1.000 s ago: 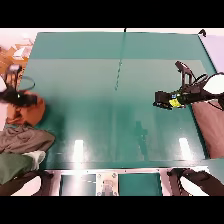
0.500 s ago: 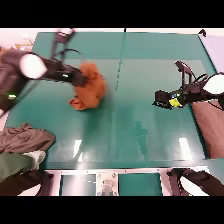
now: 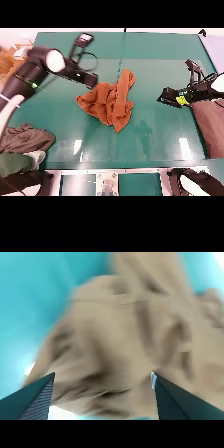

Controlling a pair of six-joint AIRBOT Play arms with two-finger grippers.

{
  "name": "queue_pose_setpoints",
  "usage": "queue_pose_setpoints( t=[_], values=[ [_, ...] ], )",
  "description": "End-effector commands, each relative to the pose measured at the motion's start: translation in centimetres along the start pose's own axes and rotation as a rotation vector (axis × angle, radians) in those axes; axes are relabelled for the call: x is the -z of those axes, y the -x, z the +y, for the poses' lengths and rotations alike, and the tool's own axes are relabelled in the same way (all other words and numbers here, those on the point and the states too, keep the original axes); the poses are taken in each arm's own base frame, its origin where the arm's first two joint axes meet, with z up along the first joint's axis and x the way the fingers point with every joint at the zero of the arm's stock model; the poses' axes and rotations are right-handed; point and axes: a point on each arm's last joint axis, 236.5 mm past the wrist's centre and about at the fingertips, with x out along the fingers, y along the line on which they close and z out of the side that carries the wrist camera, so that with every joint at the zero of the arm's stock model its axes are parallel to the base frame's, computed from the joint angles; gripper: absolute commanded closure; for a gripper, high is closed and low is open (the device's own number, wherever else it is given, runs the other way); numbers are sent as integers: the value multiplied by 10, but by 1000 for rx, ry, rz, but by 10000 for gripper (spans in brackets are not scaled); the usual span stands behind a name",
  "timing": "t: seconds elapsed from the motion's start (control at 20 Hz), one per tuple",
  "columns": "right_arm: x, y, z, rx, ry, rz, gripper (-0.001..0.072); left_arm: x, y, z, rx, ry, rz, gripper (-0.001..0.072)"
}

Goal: Fold the shirts.

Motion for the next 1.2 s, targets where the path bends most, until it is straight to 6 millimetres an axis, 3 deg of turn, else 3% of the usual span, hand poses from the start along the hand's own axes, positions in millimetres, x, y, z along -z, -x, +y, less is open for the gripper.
queue_pose_setpoints(
  t=[0.0, 0.15, 0.3, 0.45, 0.6, 0.65, 0.7, 0.75, 0.85, 0.9, 1.15],
  values=[
    [0, -23, -11, 7, -5, 24, 270, 29, -2, 54, -17, 179, 87, -4],
    [21, -77, -5, -12, -19, 89, 272, 48, -41, 48, 84, 320, 41, -4],
    [50, -129, 26, -111, -42, 205, 274, 57, -81, 2, 266, 369, 27, -3],
    [75, -167, 55, -194, -37, 293, 286, 78, -119, -38, 353, 339, 108, -3],
    [92, -192, 58, -191, -54, 342, 294, 64, -136, -39, 330, 361, 41, -1],
    [92, -196, 57, -188, -59, 342, 322, 56, -136, -34, 314, 367, 7, 16],
    [91, -198, 56, -185, -62, 334, 395, 50, -135, -30, 307, 368, -11, 16],
    [89, -199, 56, -184, -63, 326, 474, 45, -134, -29, 305, 367, -24, 88],
    [87, -199, 57, -188, -57, 321, 640, 40, -132, -29, 306, 362, -34, 655],
    [87, -199, 57, -191, -34, 318, 693, 38, -131, -29, 307, 355, -40, 680],
    [73, -192, 45, -199, -25, 304, 695, 4, -105, -28, 295, 199, -72, 680]
  ],
)
